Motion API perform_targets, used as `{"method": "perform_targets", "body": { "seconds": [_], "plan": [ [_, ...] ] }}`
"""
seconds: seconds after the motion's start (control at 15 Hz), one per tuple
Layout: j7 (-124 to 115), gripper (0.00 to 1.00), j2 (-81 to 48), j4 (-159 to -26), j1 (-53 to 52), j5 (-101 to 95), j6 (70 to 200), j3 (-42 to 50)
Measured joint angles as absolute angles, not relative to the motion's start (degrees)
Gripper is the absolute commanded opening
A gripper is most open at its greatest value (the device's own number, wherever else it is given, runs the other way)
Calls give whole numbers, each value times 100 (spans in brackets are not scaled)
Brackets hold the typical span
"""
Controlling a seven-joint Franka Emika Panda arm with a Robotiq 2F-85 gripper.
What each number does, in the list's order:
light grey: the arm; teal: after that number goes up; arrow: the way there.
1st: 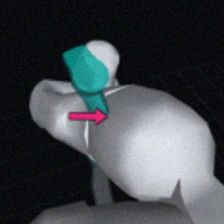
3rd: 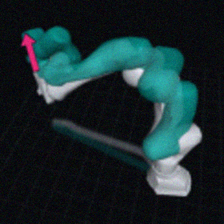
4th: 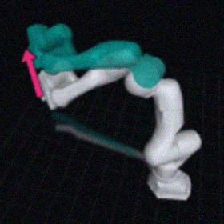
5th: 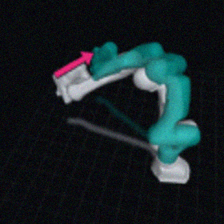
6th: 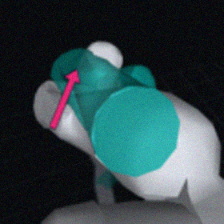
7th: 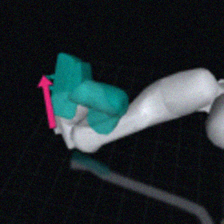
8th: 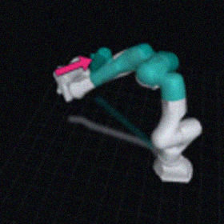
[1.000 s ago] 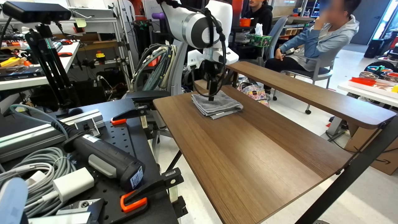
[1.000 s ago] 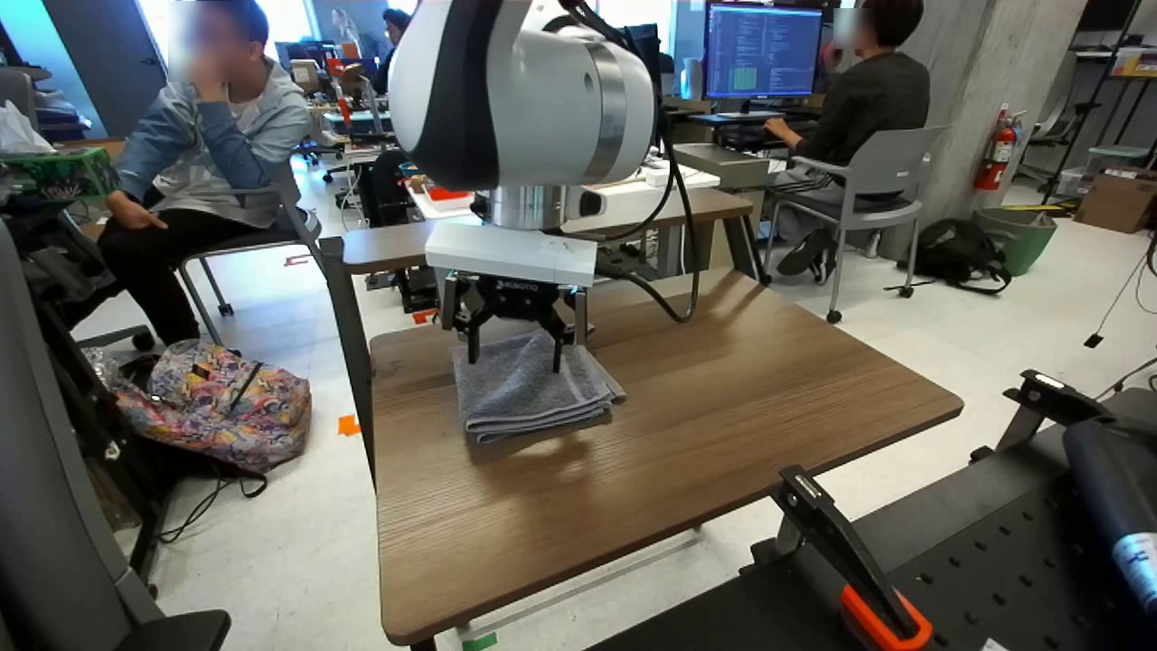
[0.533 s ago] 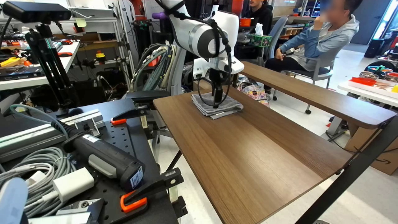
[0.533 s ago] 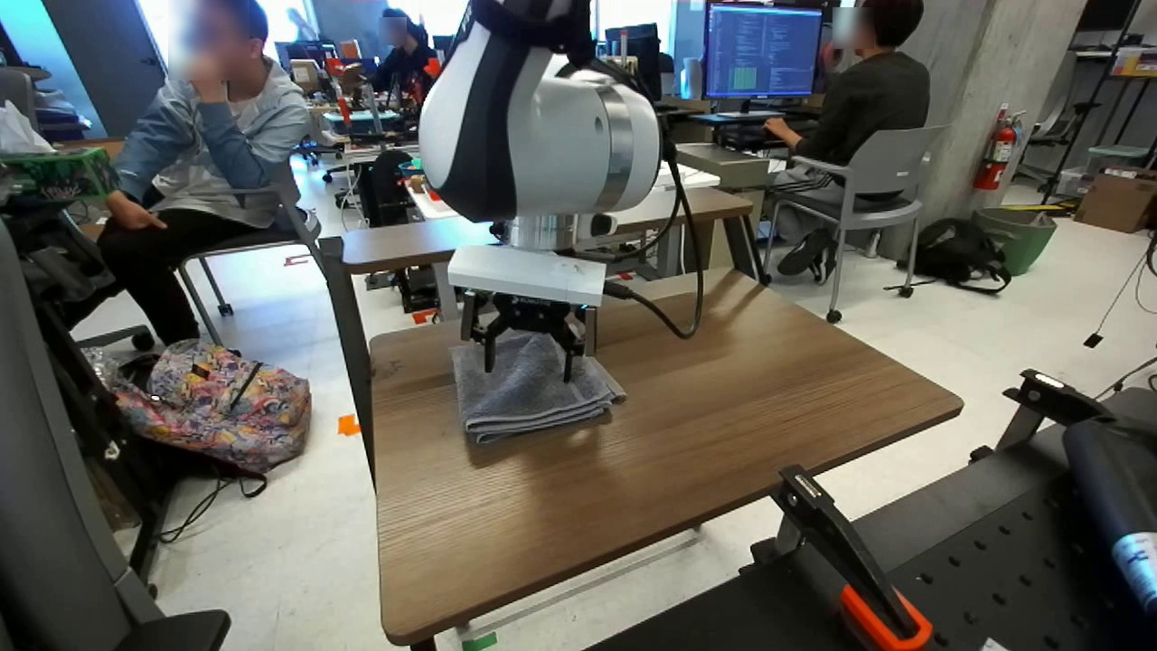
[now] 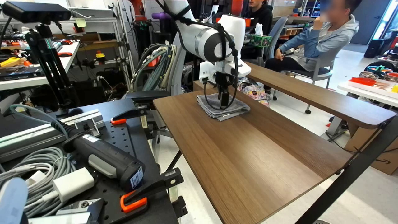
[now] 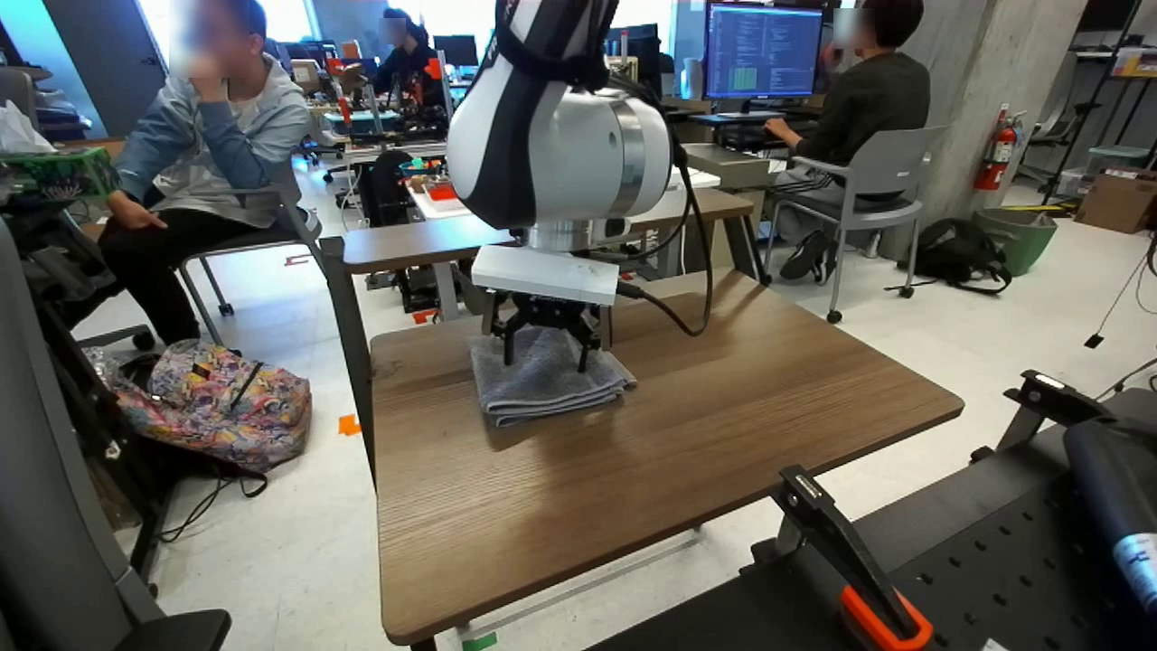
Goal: Use the towel to clean the table
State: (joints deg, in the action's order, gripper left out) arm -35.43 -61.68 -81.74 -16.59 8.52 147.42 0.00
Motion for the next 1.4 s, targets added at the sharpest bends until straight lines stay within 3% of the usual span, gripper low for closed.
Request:
{"method": "perform_targets", "body": {
  "seconds": [1.0, 1.4],
  "plan": [
    [-3444, 100, -6202, -8348, -979, 655, 14543, 1035],
    [-2911, 100, -5651, -9000, -908, 621, 14758, 798]
  ]
}}
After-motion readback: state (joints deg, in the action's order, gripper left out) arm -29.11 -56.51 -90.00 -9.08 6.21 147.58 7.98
